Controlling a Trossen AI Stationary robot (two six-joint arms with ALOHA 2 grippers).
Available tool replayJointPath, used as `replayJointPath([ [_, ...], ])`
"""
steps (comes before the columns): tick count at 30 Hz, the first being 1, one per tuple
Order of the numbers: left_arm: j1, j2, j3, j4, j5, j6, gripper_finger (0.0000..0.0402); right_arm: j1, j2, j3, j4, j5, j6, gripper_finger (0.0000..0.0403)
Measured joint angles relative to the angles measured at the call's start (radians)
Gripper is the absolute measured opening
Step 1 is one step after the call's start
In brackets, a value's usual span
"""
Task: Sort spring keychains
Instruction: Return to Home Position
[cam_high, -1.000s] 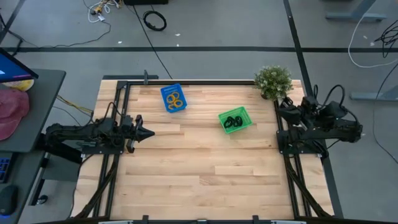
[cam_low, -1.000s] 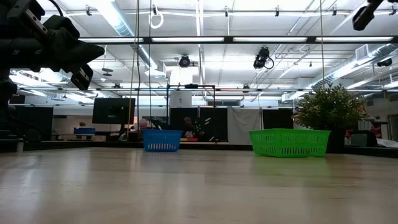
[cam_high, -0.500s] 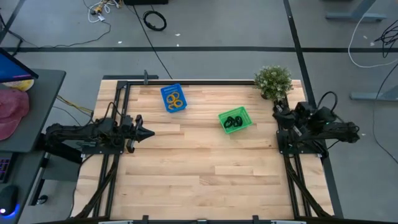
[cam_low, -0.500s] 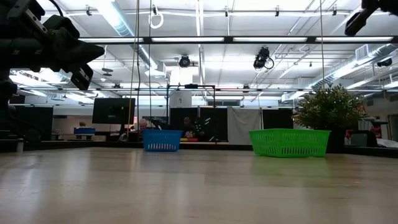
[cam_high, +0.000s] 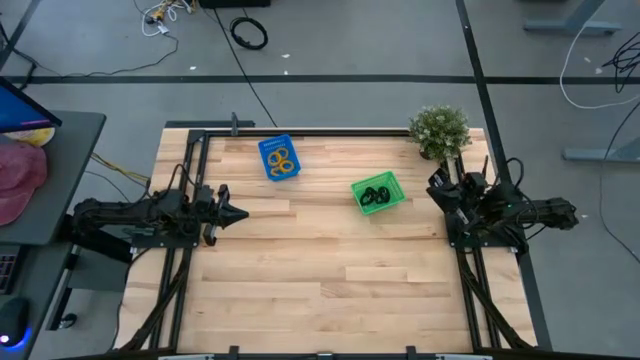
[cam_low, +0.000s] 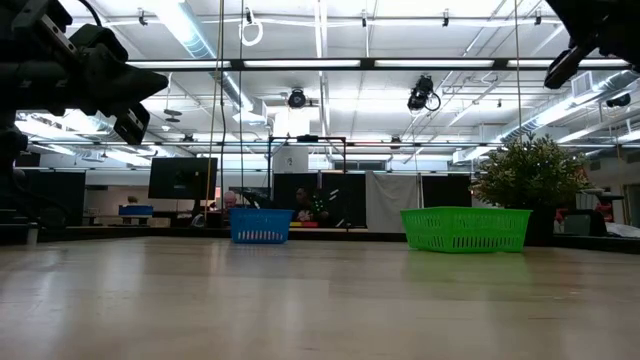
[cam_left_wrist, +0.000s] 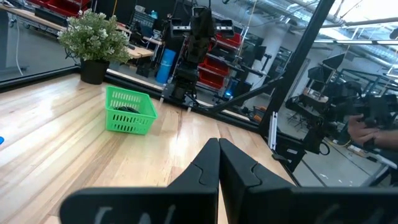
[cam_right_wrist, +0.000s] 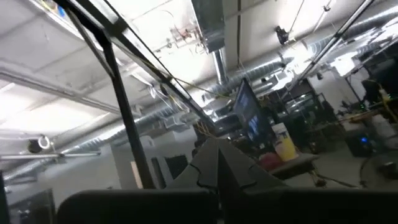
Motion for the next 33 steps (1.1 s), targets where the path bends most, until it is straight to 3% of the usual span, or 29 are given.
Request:
replayJointPath([
  [19,0.000,0.000,0.000,0.000,0.000,0.000,0.0003,0.000,0.000,0.001,-0.363,-0.020,-0.148,0.0000],
  [33,0.000,0.000,0.000,0.000,0.000,0.000,0.0003,0.000,0.000,0.001,-0.537,-0.025,-0.251,0.0000],
])
